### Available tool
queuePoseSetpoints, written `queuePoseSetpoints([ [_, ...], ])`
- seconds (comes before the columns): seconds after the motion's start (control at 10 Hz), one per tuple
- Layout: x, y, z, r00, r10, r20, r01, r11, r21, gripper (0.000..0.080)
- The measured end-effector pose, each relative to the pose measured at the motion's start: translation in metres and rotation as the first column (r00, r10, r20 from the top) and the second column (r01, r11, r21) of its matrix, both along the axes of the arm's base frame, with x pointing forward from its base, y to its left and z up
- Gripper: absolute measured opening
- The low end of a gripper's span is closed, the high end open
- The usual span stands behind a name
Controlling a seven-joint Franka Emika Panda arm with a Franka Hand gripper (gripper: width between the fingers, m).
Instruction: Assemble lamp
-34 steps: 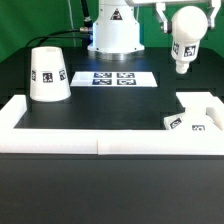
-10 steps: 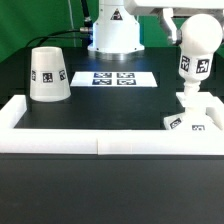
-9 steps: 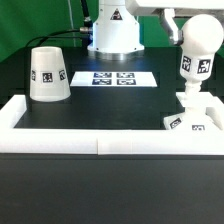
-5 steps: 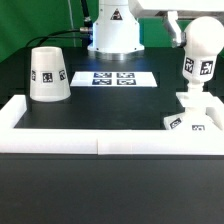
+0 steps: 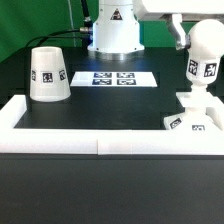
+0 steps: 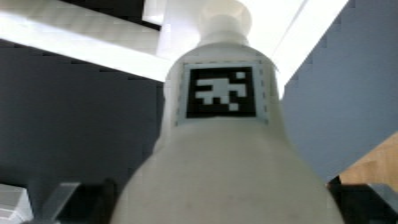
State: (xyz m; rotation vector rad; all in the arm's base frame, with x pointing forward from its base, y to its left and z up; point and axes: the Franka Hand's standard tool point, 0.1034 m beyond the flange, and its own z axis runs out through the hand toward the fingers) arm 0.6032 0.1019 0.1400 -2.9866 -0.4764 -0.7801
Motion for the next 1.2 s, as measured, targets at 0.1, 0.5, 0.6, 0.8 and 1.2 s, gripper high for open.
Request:
queuePoseSetpoints([
  [0.1, -0.001, 0.001, -0.001, 1.0, 0.002, -0.003, -0.002, 1.0, 0.0, 0.058],
  [0.5, -0.005, 0.002, -0.006, 1.0, 0.004, -0.012, -0.004, 1.0, -0.002, 0.058],
  [0.6, -0.007, 0.002, -0.008, 1.0, 0.005, -0.016, -0.005, 1.0, -0.003, 0.058],
  [0.8, -0.009, 0.002, -0.013, 1.0, 0.006, -0.024, -0.006, 1.0, -0.004, 0.058],
  [1.2, -0.014, 0.0, -0.021, 1.0, 0.006, -0.017, -0.006, 1.0, -0.007, 0.058],
])
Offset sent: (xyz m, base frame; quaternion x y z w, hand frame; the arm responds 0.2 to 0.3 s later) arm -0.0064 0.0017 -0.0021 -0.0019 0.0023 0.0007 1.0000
